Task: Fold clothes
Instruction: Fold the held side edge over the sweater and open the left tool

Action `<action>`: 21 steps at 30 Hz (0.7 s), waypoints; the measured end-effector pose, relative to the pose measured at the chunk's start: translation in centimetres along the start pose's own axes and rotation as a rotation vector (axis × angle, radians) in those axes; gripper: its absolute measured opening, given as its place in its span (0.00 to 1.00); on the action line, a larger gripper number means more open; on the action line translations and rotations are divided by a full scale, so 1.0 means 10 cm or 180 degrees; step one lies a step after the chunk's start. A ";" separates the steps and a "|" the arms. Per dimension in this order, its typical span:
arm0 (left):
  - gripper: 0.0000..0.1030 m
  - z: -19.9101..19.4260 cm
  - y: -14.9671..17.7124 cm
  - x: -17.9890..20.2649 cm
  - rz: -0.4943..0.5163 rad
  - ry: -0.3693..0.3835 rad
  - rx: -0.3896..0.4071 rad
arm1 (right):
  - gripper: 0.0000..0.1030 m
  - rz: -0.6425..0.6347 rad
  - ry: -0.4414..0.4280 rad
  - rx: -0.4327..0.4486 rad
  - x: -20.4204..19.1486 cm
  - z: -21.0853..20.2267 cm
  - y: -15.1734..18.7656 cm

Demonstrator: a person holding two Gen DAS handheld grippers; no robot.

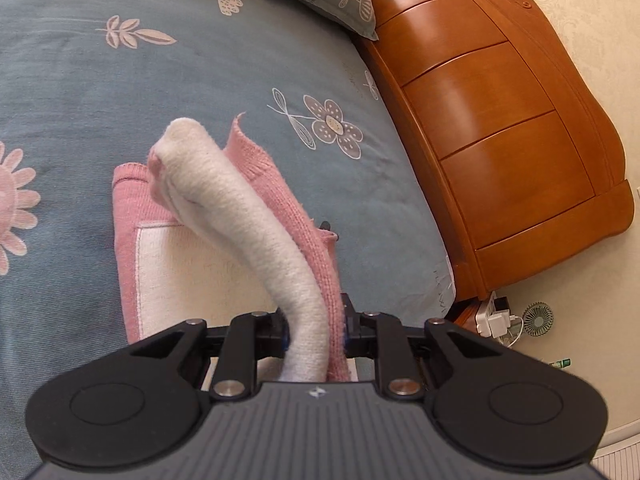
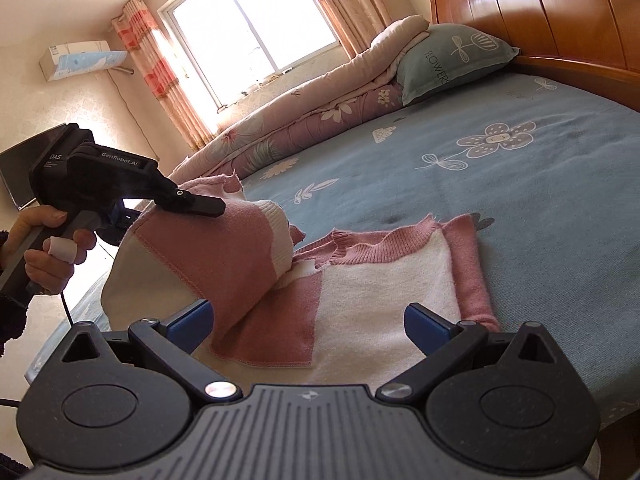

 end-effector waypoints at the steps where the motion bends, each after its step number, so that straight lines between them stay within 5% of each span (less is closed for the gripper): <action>1: 0.19 0.06 0.00 0.05 0.0020 0.0019 -0.0016 | 1.00 0.0009 0.0027 0.0021 0.03 -0.03 -0.01; 6: 0.19 0.38 0.00 0.29 0.0128 0.0041 -0.0133 | 1.00 0.0039 0.0146 0.0092 0.18 -0.15 -0.05; 17: 0.19 1.32 0.24 0.29 0.0326 -0.0624 -0.0655 | 1.00 0.0017 0.0350 0.0155 0.35 -0.32 -0.07; 21: 0.23 1.51 0.27 0.23 0.0228 -0.0677 -0.0716 | 1.00 -0.0002 0.0395 0.0156 0.37 -0.36 -0.07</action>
Point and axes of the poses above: each gripper's, at about its wrist camera, not at the fingertips, and z roughly the way its jaws point, x to its right, y to its underside, the point moved 6 cm from there along z, roughly the way its jaws point, and after that the axes turned 8 degrees about x, right-handed, at the moved point
